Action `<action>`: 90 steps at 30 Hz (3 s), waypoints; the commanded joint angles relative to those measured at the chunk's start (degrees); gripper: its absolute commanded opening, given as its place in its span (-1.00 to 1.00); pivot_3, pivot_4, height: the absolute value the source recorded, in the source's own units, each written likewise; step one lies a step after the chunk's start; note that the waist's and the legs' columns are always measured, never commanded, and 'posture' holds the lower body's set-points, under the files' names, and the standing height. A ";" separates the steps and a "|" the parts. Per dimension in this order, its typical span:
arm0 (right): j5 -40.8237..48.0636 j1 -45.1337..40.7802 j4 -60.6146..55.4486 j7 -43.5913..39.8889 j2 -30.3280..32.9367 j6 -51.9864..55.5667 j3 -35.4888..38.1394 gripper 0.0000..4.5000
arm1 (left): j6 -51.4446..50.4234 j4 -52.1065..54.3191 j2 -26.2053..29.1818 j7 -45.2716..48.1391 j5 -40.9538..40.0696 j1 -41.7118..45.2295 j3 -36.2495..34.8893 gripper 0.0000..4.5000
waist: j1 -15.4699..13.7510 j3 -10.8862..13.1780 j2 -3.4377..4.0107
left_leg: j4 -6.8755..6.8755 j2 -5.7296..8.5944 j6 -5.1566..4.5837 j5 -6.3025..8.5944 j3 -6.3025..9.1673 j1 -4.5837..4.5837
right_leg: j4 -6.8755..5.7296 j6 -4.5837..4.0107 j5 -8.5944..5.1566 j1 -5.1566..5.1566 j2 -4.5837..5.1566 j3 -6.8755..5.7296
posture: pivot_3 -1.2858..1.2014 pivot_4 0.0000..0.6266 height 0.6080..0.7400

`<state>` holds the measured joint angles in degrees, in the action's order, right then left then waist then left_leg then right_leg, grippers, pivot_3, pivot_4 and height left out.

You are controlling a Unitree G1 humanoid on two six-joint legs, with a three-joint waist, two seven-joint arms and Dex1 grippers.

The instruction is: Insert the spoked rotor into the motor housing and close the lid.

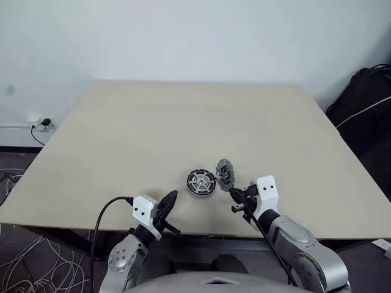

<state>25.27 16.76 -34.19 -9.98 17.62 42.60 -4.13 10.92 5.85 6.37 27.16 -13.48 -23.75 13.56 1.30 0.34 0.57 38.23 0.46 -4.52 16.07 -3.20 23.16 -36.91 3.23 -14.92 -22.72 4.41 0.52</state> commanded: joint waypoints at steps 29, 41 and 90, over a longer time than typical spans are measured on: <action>-13.61 -10.67 5.33 -5.07 4.05 -5.01 -14.20 -0.98 | -8.07 12.28 0.59 -4.77 -0.44 0.02 1.97 -1.00 | -0.33 -0.07 -0.11 | -0.01 0.01 0.01 0.00 0.00 -0.18 | 0.03 -0.02 -0.01 0.17 -0.03 -0.01 | 0.03 -1.00 1.00; -25.23 -14.69 8.60 -10.21 7.14 -16.73 -21.07 -0.98 | -0.60 1.36 0.39 -0.14 -1.86 1.11 -1.49 -1.00 | -0.41 -0.04 -0.19 | 0.00 0.02 -0.23 -0.14 -0.01 -0.24 | 0.01 -0.02 -0.01 0.20 -0.06 -0.02 | 0.03 -1.00 1.00; -21.60 -24.15 31.73 -25.47 -0.74 -28.94 -16.99 0.19 | 7.26 -6.34 -2.60 -0.66 0.46 0.77 -3.14 -1.00 | -1.09 -0.35 -0.25 | 0.01 0.09 0.07 0.02 0.00 -0.28 | 0.02 -0.19 0.10 0.25 0.18 -0.02 | 0.03 -1.00 1.00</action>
<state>4.15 -5.98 -2.46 -34.88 17.10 15.02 -21.15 16.07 -0.40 4.33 26.31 -12.87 -23.47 10.72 0.21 -0.01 0.31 38.25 0.55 -4.45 16.08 -3.20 22.88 -36.88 3.04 -14.82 -22.46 4.60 0.50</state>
